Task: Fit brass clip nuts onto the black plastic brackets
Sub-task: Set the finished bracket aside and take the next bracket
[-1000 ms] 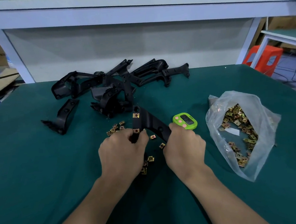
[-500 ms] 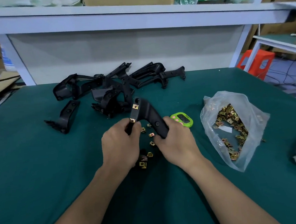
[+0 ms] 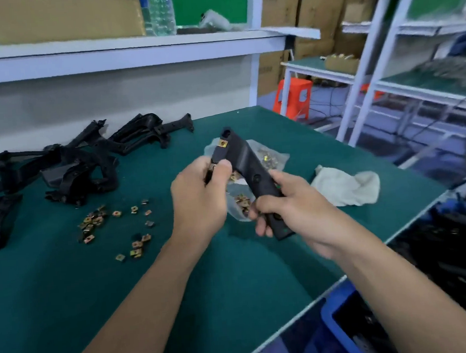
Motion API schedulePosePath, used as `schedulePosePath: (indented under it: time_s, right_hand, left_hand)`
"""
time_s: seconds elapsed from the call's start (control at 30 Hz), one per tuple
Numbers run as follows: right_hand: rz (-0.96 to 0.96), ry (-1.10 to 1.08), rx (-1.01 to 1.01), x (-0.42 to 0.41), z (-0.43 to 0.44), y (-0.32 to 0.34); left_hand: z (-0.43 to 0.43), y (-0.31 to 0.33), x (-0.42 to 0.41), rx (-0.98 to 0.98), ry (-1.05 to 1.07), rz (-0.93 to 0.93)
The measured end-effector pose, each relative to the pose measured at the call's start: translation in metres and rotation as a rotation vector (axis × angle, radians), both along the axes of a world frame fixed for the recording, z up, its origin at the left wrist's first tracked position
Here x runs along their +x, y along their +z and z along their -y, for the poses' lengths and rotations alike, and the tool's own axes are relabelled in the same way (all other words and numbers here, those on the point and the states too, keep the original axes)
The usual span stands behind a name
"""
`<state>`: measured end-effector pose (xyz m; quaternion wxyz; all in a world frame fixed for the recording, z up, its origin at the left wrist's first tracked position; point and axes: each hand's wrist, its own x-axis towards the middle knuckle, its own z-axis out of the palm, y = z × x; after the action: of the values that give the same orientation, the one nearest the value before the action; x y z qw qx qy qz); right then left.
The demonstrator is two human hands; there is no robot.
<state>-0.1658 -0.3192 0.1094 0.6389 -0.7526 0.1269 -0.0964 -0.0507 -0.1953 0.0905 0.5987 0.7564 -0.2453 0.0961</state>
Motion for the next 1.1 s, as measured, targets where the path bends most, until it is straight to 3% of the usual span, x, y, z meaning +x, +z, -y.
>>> schedulePosePath:
  time_s: [0.2, 0.33, 0.5, 0.6, 0.7, 0.77, 0.9, 1.1]
  right_hand:
    - [0.029, -0.439, 0.059, -0.133, 0.074, 0.002]
    - [-0.037, -0.729, 0.112, -0.228, 0.106, -0.023]
    - [-0.079, -1.008, 0.404, -0.310, 0.128, -0.059]
    - [-0.011, -1.187, 0.540, -0.330, 0.151, -0.072]
    - [0.230, -1.359, 0.682, -0.335, 0.188, -0.067]
    - [0.324, -1.363, 0.741, -0.332, 0.214, -0.063]
    - [-0.013, -1.272, 0.650, -0.309, 0.232, -0.075]
    - [-0.027, -1.043, 0.541, -0.269, 0.210, -0.089]
  left_hand:
    - [0.109, 0.010, -0.093, -0.126, -0.517, -0.364]
    - [0.176, -0.010, -0.165, 0.057, -0.774, -0.535]
    - [0.241, -0.046, -0.246, 0.115, -0.893, -0.996]
    - [0.272, -0.060, -0.270, 0.170, -0.944, -1.154]
    - [0.300, -0.061, -0.281, 0.260, -1.016, -1.145]
    - [0.315, -0.057, -0.284, 0.336, -1.032, -1.081]
    - [0.330, -0.055, -0.276, 0.393, -1.004, -1.009]
    - [0.332, -0.067, -0.255, 0.176, -0.889, -0.875]
